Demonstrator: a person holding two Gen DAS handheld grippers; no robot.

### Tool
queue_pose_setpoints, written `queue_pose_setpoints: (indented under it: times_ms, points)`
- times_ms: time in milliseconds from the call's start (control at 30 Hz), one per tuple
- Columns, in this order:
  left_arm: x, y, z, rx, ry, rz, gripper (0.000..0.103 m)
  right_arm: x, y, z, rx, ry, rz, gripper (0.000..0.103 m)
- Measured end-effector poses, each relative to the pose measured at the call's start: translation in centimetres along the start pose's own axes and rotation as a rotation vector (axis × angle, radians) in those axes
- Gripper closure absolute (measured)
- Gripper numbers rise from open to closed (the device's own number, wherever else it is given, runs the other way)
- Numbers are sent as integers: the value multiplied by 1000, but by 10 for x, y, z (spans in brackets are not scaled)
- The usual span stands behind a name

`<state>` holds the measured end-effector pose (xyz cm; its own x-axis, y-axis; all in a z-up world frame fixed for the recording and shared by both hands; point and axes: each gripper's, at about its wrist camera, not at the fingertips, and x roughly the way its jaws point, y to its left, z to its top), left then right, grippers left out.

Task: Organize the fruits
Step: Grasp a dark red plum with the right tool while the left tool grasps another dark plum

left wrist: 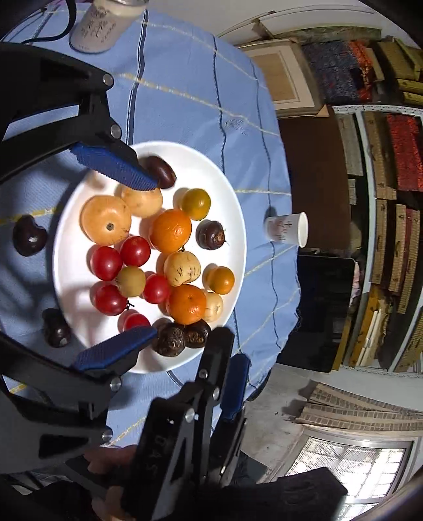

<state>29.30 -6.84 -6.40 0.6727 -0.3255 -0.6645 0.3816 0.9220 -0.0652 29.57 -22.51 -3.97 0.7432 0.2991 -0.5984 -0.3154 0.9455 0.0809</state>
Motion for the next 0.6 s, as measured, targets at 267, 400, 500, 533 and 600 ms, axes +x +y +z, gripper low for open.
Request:
queue_pose_setpoints:
  times_ms: [267,400,500,533,600]
  points:
    - [-48,18,-55,-18,-19,29,13,-45,26,-61,-17,71,45,51]
    - [-38,26,-83,-19,52,42,13,-41,49,-105,-14,153,75,51]
    - [-28,31,-94,-35,94,36,13,-33,63,-122,-18,181,66,51]
    - [-26,32,-95,-36,96,35,13,-30,66,-124,-15,186,63,51]
    - [-25,32,-97,-31,96,33,13,-25,71,-124,-16,192,51,51]
